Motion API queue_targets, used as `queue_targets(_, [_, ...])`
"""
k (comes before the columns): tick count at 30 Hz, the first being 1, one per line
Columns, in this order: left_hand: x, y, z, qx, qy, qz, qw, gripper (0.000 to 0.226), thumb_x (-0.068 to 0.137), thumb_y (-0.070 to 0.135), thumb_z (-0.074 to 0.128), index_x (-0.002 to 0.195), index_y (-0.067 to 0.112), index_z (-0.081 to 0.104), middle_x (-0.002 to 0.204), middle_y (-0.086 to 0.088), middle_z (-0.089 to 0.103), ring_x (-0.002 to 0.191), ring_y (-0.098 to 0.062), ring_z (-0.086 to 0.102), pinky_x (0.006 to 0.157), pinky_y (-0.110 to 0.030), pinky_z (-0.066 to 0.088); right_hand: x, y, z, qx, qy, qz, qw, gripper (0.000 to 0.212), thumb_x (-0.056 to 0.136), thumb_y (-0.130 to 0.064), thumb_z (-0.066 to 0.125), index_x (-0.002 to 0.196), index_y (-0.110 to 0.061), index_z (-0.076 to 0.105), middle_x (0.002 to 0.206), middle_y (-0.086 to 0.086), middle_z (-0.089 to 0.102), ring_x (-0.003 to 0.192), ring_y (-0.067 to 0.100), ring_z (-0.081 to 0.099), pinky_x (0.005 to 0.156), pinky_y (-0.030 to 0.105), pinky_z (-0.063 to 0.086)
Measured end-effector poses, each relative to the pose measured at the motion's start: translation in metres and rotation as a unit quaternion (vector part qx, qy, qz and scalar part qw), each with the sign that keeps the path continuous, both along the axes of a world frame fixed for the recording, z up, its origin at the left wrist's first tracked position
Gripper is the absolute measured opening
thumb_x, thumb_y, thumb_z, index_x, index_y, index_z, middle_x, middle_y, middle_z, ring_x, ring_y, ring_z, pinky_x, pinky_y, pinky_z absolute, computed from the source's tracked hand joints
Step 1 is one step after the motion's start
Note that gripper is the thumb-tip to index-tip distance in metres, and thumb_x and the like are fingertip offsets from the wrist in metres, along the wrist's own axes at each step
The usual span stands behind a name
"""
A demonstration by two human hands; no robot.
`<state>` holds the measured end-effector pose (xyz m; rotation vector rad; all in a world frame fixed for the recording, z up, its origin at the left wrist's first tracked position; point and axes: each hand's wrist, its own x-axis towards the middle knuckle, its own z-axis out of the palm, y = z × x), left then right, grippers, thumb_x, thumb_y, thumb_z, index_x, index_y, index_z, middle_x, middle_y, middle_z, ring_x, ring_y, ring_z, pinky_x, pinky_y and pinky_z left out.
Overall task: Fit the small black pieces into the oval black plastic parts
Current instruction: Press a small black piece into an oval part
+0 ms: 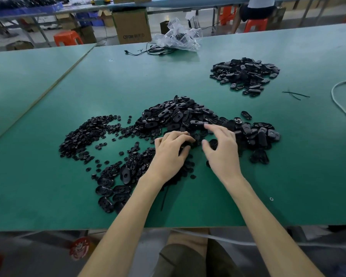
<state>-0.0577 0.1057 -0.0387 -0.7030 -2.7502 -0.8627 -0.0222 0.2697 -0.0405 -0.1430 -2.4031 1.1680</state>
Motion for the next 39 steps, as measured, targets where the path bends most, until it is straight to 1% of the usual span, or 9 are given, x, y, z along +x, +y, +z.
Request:
queue_targets(4, [-0.0011,-0.0013,0.0005,0.007,0.007,0.025,1.0,0.032,0.103,0.017,0.06,0.133,0.026,0.063,0.129,0.007,0.062,0.128,-0.014,0.047,0.1,-0.024,0.017,-0.0008,-0.0038,-0.0038,0.099,-0.026,0.063,0.993,0.051,0.097,-0.014,0.069,0.147,-0.018,0.059,0.143,-0.003,0.06,0.141,0.018,0.039,0.121,0.039,0.032])
queue_targets(7, [-0.0018,-0.0016,-0.0001,0.008,0.017,0.034,0.999,0.031,0.103,0.021,0.062,0.133,0.025,0.064,0.125,0.007,0.063,0.125,-0.014,0.049,0.1,-0.023,0.016,-0.0017,-0.004,-0.0069,0.137,-0.034,0.058,0.988,0.043,0.098,-0.018,0.069,0.141,-0.018,0.063,0.14,-0.004,0.063,0.141,0.018,0.041,0.121,0.039,0.029])
queue_targets(12, [-0.0022,-0.0007,-0.0017,-0.004,0.024,0.03,0.999,0.034,0.099,0.036,0.067,0.132,0.028,0.068,0.117,0.009,0.058,0.121,-0.012,0.047,0.098,-0.025,0.016,-0.0021,-0.0031,-0.0055,0.128,-0.038,0.059,0.989,0.037,0.097,-0.015,0.07,0.133,-0.015,0.068,0.135,-0.002,0.067,0.138,0.019,0.044,0.119,0.041,0.034])
queue_targets(16, [-0.0031,-0.0005,-0.0036,0.006,0.025,0.04,0.999,0.024,0.099,0.036,0.068,0.121,0.027,0.07,0.115,0.01,0.055,0.12,-0.012,0.044,0.096,-0.025,0.016,-0.0017,-0.003,-0.0049,0.124,-0.035,0.067,0.989,0.032,0.097,-0.014,0.07,0.129,-0.015,0.072,0.138,-0.004,0.065,0.14,0.017,0.041,0.12,0.038,0.032])
queue_targets(22, [-0.0033,-0.0007,-0.0025,0.02,0.006,0.045,0.999,0.019,0.097,0.036,0.071,0.109,0.025,0.062,0.114,0.009,0.055,0.118,-0.013,0.045,0.095,-0.026,0.018,-0.0021,-0.0019,-0.0053,0.108,-0.032,0.064,0.992,0.023,0.096,-0.012,0.072,0.119,-0.012,0.074,0.134,-0.003,0.066,0.137,0.015,0.041,0.118,0.033,0.033])
queue_targets(26, [-0.0022,-0.0004,-0.0013,0.024,0.001,0.053,0.998,0.023,0.096,0.039,0.071,0.107,0.025,0.057,0.113,0.01,0.052,0.117,-0.014,0.045,0.095,-0.026,0.019,-0.0021,-0.0017,-0.0058,0.094,-0.029,0.058,0.993,0.015,0.095,-0.01,0.072,0.109,-0.012,0.073,0.128,-0.002,0.067,0.133,0.015,0.041,0.114,0.027,0.033])
queue_targets(31, [-0.0031,-0.0017,-0.0047,-0.013,0.004,0.093,0.996,0.033,0.095,0.05,0.068,0.106,0.021,0.06,0.119,0.004,0.041,0.119,-0.017,0.033,0.098,-0.028,0.018,-0.0013,-0.0022,-0.0044,0.055,-0.032,0.022,0.998,0.006,0.096,-0.012,0.071,0.102,-0.013,0.072,0.114,-0.003,0.066,0.125,0.015,0.042,0.1,0.013,0.026])
queue_targets(34, [-0.0031,-0.0022,-0.0062,-0.018,0.01,0.084,0.996,0.029,0.096,0.049,0.067,0.105,0.021,0.065,0.117,0.005,0.043,0.12,-0.016,0.032,0.098,-0.027,0.014,-0.0011,-0.0021,-0.0046,0.039,-0.037,0.011,0.998,0.007,0.097,-0.012,0.069,0.103,-0.013,0.071,0.109,-0.005,0.064,0.123,0.014,0.042,0.094,0.008,0.024])
queue_targets(39, [-0.0031,-0.0024,-0.0043,-0.013,0.016,0.079,0.997,0.02,0.097,0.043,0.067,0.102,0.023,0.068,0.111,0.006,0.05,0.116,-0.016,0.038,0.094,-0.028,0.015,-0.0005,-0.0023,-0.0015,0.02,-0.021,0.005,1.0,0.006,0.099,-0.012,0.067,0.103,-0.015,0.07,0.103,-0.01,0.061,0.116,0.005,0.038,0.092,-0.005,0.02])
